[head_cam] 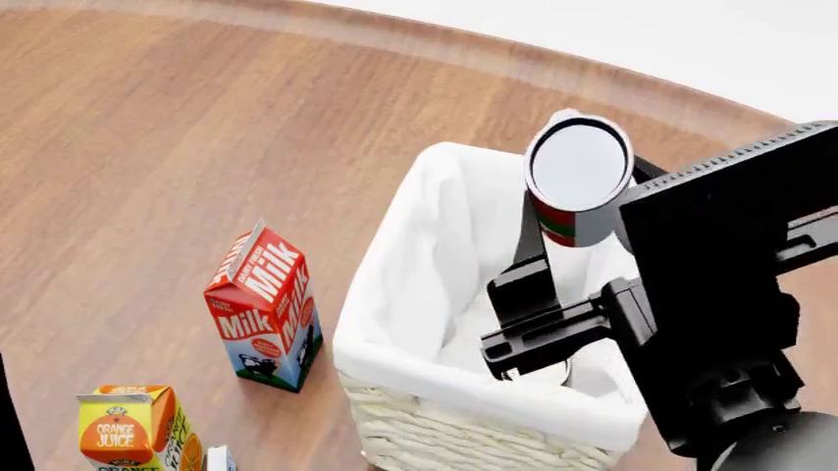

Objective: Pick up the alphabet soup and the tomato sauce, and put them in the basket.

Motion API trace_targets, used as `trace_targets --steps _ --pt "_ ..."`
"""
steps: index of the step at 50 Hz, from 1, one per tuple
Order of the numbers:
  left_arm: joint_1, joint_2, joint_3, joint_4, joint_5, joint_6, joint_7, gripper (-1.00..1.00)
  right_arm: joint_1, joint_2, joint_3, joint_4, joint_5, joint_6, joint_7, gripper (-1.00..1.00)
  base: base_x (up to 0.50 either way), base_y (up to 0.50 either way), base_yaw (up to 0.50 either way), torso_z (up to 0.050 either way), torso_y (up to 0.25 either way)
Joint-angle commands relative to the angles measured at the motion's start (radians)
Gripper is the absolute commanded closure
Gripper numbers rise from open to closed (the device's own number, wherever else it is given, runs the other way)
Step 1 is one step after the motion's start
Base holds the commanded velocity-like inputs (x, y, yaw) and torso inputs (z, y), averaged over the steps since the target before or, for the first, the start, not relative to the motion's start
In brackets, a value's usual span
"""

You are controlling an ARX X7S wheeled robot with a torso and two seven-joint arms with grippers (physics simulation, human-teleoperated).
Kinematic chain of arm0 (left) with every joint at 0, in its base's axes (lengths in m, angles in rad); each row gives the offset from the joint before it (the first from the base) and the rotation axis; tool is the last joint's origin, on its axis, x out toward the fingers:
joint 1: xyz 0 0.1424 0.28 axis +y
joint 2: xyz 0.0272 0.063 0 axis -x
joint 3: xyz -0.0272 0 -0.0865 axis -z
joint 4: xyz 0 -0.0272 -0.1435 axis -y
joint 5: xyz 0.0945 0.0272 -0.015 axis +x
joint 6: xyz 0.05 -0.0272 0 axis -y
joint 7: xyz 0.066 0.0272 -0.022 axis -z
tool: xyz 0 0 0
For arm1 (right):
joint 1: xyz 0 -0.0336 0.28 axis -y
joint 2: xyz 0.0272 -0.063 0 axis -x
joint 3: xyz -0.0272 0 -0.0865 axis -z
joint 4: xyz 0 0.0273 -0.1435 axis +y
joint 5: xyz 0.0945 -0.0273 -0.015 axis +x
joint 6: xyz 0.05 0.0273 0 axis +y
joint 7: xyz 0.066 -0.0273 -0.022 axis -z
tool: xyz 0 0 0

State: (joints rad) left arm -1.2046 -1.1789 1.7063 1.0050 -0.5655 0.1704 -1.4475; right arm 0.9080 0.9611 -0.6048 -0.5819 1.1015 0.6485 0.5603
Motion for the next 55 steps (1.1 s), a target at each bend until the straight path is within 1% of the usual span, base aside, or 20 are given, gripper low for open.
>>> trace_targets --steps 1,9,12,20,22,27,33,36,38,39,41,43,45,47,49,50,55 --pt "0.006 0.001 -0.003 -0.005 0.0 0.002 0.003 -1.0 0.135 -0.025 -0.04 0.065 0.005 0.152 -0.047 1.0 0.0 0.0 0.0 0.0 0.0" --pt "0.006 0.0 -0.007 -0.004 -0.003 0.0 0.005 -1.0 0.238 -0.041 -0.048 0.099 0.06 0.254 -0.066 1.0 0.0 0.0 0.0 0.0 0.0" --pt "0.006 0.002 -0.009 -0.003 -0.005 -0.002 0.004 -1.0 0.292 -0.045 -0.071 0.105 0.08 0.337 -0.058 1.0 0.0 0.0 0.0 0.0 0.0" --pt "0.011 0.001 -0.012 -0.006 -0.004 0.001 0.006 -1.0 0.385 -0.066 -0.09 0.149 0.156 0.446 -0.103 1.0 0.0 0.0 0.0 0.0 0.0" --pt "0.014 -0.001 -0.012 -0.009 -0.002 0.005 0.006 -1.0 0.398 -0.087 -0.067 0.204 0.238 0.471 -0.078 1.0 0.0 0.0 0.0 0.0 0.0" --pt "0.016 -0.006 -0.014 -0.009 -0.004 0.009 0.007 -1.0 0.462 -0.124 -0.104 0.258 0.267 0.552 -0.106 1.0 0.0 0.0 0.0 0.0 0.0" --pt "0.017 -0.006 -0.017 -0.012 -0.005 0.009 0.011 -1.0 0.566 -0.186 -0.126 0.36 0.339 0.661 -0.102 1.0 0.0 0.0 0.0 0.002 0.002" --pt "0.022 -0.008 -0.017 -0.017 -0.002 0.016 0.013 -1.0 0.591 -0.209 -0.128 0.408 0.37 0.685 -0.09 1.0 0.0 0.0 0.0 0.0 0.0" --pt "0.02 -0.008 -0.019 -0.014 -0.006 0.013 0.014 -1.0 0.602 -0.216 -0.143 0.43 0.351 0.693 -0.111 1.0 0.0 0.0 0.0 0.0 0.0" --pt "0.02 -0.009 -0.02 -0.015 -0.006 0.014 0.014 -1.0 0.616 -0.234 -0.133 0.483 0.411 0.718 -0.064 1.0 0.0 0.0 0.0 0.0 0.0" --pt "0.022 -0.007 -0.02 -0.016 -0.005 0.015 0.014 -1.0 0.637 -0.252 -0.138 0.521 0.424 0.735 -0.062 1.0 0.0 0.0 0.0 0.0 0.0" --pt "0.021 -0.007 -0.022 -0.015 -0.008 0.013 0.014 -1.0 0.649 -0.262 -0.152 0.545 0.394 0.731 -0.083 1.0 0.0 0.0 0.0 0.0 0.0" --pt "0.023 -0.006 -0.022 -0.018 -0.006 0.015 0.015 -1.0 0.661 -0.277 -0.153 0.589 0.427 0.753 -0.057 1.0 0.0 0.0 0.0 0.0 0.0" --pt "0.023 -0.006 -0.023 -0.017 -0.007 0.015 0.016 -1.0 0.673 -0.291 -0.166 0.62 0.423 0.764 -0.066 1.0 0.0 0.0 0.0 0.0 0.0" --pt "0.029 -0.008 -0.022 -0.023 -0.002 0.021 0.018 -1.0 0.682 -0.296 -0.198 0.629 0.382 0.769 -0.104 1.0 0.0 0.0 0.0 0.0 0.0" --pt "0.031 -0.008 -0.021 -0.025 0.0 0.022 0.018 -1.0 0.694 -0.296 -0.231 0.62 0.344 0.777 -0.147 1.0 0.0 0.0 0.0 0.0 0.0" --pt "0.029 -0.008 -0.025 -0.024 -0.007 0.017 0.019 -1.0 0.709 -0.323 -0.257 0.686 0.341 0.795 -0.169 1.0 0.0 0.0 0.0 0.0 0.0"
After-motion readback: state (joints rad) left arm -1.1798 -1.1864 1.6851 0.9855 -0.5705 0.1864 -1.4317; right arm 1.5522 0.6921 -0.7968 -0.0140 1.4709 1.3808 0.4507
